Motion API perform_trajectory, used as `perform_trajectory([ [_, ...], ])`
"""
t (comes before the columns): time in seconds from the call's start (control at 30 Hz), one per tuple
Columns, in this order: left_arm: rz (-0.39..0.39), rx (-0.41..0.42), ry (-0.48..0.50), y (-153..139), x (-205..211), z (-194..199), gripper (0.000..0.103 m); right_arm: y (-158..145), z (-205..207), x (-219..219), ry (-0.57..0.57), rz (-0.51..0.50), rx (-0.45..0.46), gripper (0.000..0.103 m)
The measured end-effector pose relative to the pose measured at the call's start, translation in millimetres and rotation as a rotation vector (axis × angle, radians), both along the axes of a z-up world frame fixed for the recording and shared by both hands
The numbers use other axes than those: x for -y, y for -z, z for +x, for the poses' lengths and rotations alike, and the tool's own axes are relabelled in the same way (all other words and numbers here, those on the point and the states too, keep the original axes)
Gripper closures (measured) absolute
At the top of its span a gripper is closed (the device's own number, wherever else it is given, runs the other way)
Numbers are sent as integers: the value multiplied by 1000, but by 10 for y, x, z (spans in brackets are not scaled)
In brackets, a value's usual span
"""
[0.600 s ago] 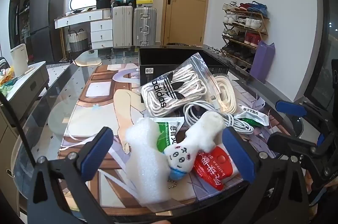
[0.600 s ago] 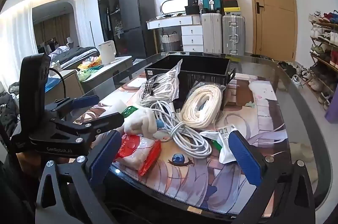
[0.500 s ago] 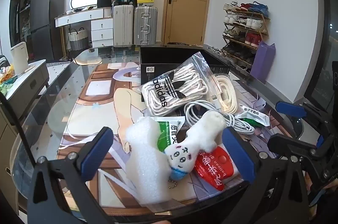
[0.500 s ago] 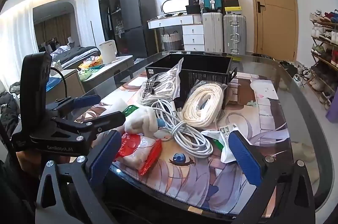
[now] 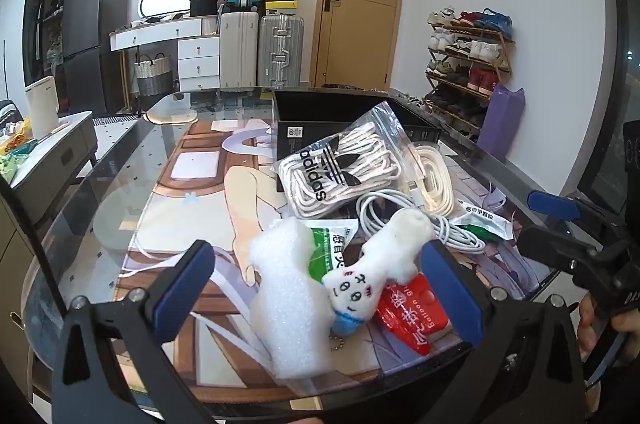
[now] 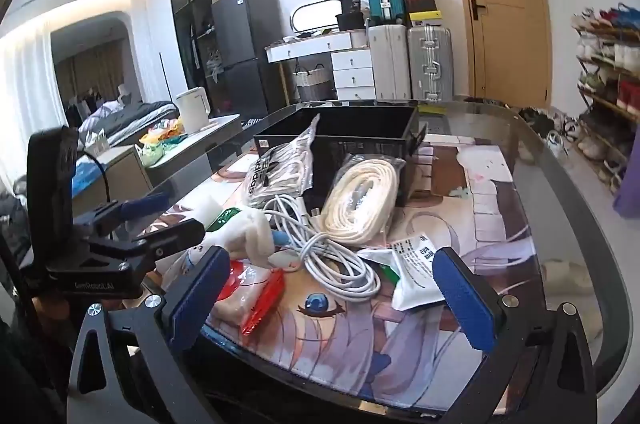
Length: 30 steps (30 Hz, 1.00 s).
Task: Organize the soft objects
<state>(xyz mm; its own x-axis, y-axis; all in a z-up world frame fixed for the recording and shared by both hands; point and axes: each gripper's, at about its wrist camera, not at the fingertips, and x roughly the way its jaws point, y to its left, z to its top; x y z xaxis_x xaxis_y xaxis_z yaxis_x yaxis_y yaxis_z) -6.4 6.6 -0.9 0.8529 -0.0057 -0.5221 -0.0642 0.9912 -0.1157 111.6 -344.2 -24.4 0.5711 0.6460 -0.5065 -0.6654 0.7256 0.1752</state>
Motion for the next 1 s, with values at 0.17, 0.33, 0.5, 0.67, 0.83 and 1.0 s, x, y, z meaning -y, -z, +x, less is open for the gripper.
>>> perform_trajectory([
  [0.17,18,2,15,9,39,-14,0,16,-13,14,14,-3,9,0],
  [0.33,17,4,12,-12,33,-26,0,7,-43,-5,26,-29,41,0],
  [0.5,14,3,5,-33,10,-30,0,-21,-92,-16,26,-46,69,0],
  [0.67,2,-13,-9,-14,-34,5,0,-65,-143,20,11,-20,78,0],
  [0.83,-2,-25,-11,-2,-62,32,0,-51,-147,-2,-8,-20,62,0],
  [1.0,6,-39,-13,30,-64,56,0,-34,-131,-10,-5,-25,59,0],
])
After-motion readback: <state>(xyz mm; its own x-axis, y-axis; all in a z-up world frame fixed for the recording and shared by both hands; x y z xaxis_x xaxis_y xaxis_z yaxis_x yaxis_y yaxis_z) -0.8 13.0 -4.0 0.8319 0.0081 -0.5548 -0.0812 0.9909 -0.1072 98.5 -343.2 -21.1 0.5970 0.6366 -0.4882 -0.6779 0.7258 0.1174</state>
